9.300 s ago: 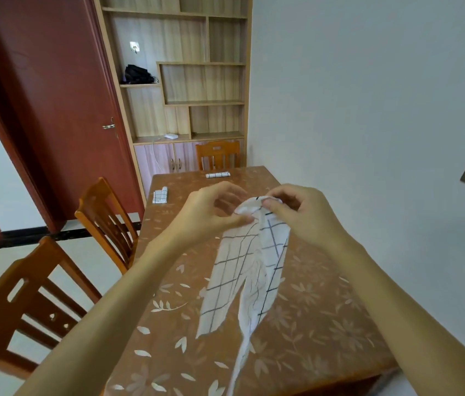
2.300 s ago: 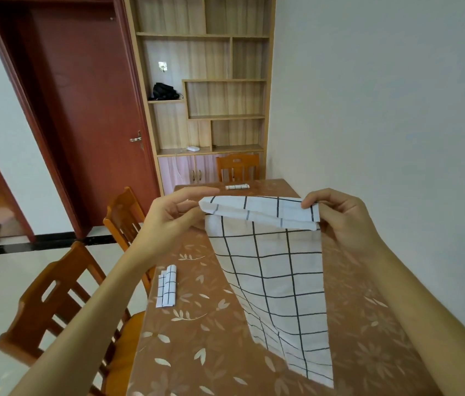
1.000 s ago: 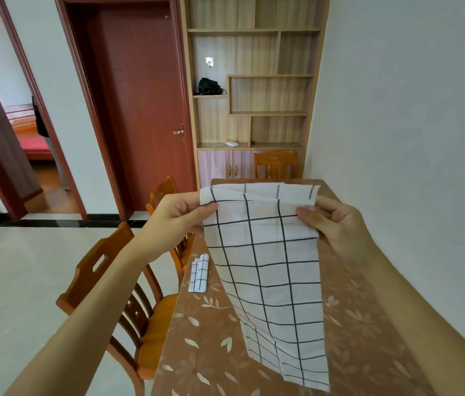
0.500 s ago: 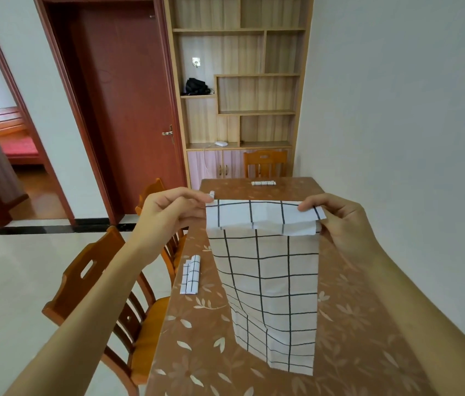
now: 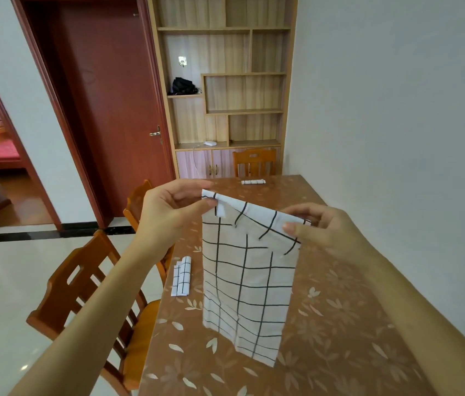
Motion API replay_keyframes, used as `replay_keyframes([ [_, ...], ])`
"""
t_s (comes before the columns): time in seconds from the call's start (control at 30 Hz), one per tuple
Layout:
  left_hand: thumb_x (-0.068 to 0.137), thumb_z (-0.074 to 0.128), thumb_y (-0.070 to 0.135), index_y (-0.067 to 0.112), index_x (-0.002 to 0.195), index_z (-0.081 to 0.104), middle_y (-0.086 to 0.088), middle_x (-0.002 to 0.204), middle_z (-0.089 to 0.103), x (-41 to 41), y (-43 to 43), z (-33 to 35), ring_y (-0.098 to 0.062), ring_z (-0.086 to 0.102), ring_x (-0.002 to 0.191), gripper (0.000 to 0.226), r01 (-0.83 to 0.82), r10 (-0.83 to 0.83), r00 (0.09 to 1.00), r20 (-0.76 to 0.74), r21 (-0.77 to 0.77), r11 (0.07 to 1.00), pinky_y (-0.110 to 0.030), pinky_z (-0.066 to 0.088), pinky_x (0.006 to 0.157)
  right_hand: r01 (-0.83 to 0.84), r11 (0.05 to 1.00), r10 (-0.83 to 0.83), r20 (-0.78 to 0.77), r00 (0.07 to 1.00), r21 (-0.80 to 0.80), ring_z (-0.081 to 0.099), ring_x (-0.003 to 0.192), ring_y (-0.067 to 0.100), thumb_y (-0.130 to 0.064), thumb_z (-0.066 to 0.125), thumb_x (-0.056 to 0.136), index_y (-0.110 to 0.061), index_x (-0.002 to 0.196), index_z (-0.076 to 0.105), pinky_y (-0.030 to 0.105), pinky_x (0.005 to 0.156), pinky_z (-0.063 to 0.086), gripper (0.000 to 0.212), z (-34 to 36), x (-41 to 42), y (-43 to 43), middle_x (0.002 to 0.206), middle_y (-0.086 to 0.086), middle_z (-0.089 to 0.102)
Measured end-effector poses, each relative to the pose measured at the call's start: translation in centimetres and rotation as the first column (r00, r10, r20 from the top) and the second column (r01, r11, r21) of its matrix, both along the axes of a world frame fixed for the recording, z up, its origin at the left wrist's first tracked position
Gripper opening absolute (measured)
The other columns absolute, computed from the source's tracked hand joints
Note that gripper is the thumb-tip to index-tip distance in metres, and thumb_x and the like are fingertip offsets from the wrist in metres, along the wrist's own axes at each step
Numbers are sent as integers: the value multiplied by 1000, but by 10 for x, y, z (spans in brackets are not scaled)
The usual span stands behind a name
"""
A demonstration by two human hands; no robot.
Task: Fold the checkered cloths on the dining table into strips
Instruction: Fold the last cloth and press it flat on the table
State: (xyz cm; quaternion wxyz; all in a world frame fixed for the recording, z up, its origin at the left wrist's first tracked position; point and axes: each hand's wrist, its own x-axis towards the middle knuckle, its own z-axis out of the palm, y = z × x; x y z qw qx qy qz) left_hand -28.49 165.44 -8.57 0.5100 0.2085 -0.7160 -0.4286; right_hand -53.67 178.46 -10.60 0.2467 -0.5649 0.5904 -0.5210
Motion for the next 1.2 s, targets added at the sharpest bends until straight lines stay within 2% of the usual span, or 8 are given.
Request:
replay_keyframes([
  [0.1, 82, 77, 0, 4, 105, 75, -7, 95, 80, -1, -1, 1, -22, 77, 91, 23, -40, 40, 999, -2, -20, 999, -29, 61, 82, 5, 998, -4, 17, 1000, -62, 71, 97, 13, -44, 76, 76, -33, 105, 75, 27, 83, 57, 31, -1, -2, 3, 103, -15, 75],
  [0.23, 82, 78, 1, 5, 102, 76, -6, 94, 80, -4, 1, -1, -21, 77, 89, 21, -74, 74, 997, -7, -3, 997, -29, 62, 82, -59, 996, 66, -111, 992, 70, 58, 121, 4, -56, 90, 56, -52, 130, 51, 27, 98, 46, 83, -6, 0, 4, 127, -17, 62],
  [0.47, 83, 77, 3, 6, 104, 76, -5, 97, 80, -2, 1, 0, -21, 77, 92, 21, -53, 53, 998, 17, -8, 999, -30, 61, 84, 144, 975, -140, 35, 989, -166, 73, 90, 12, -24, 73, 88, -26, 104, 73, 45, 93, 58, 16, -5, 0, -4, 93, -10, 78],
  [0.6, 83, 78, 8, 8, 98, 78, -4, 92, 79, -1, -3, -2, -22, 75, 88, 16, -96, 96, 995, 9, 7, 995, -33, 61, 84, 77, 995, -70, 98, 993, -65, 71, 104, 15, -66, 67, 80, -28, 118, 68, 45, 97, 55, 54, -3, -7, 1, 110, -9, 75],
  [0.7, 81, 79, 9, 8, 97, 78, -3, 90, 79, -4, -3, -2, -20, 75, 86, 16, -90, 90, 996, -2, 31, 995, -32, 60, 82, -62, 998, 64, 62, 996, -26, 71, 107, 13, -40, 80, 79, -29, 121, 65, 33, 93, 56, 46, -7, -3, 4, 114, -8, 75],
  [0.8, 82, 78, 10, 12, 97, 77, 0, 89, 79, -7, -1, -2, -16, 74, 84, 15, -64, 64, 998, 25, 8, 998, -29, 59, 79, 17, 995, -7, 100, 995, -99, 73, 100, 13, -21, 75, 84, -29, 108, 72, 35, 91, 58, 26, -10, 0, 2, 104, -10, 78],
  [1.0, 84, 70, 34, 19, 131, 58, -5, 117, 74, -4, -4, -11, -18, 72, 108, 51, 170, -189, 943, 275, 91, 981, -34, 60, 88, 111, 980, -76, 209, 975, -162, 74, 97, 17, -15, 72, 88, -23, 101, 78, 37, 91, 56, 16, -6, -1, 0, 99, -3, 79],
  [1.2, 86, 74, 16, 26, 118, 67, -12, 109, 76, -12, -3, -25, -29, 74, 101, 34, 162, -187, 935, 300, 107, 981, -41, 61, 89, 119, 974, -77, 214, 974, -191, 74, 96, 12, -10, 69, 91, -24, 98, 79, 28, 85, 55, 19, -4, -3, 6, 96, -5, 79],
])
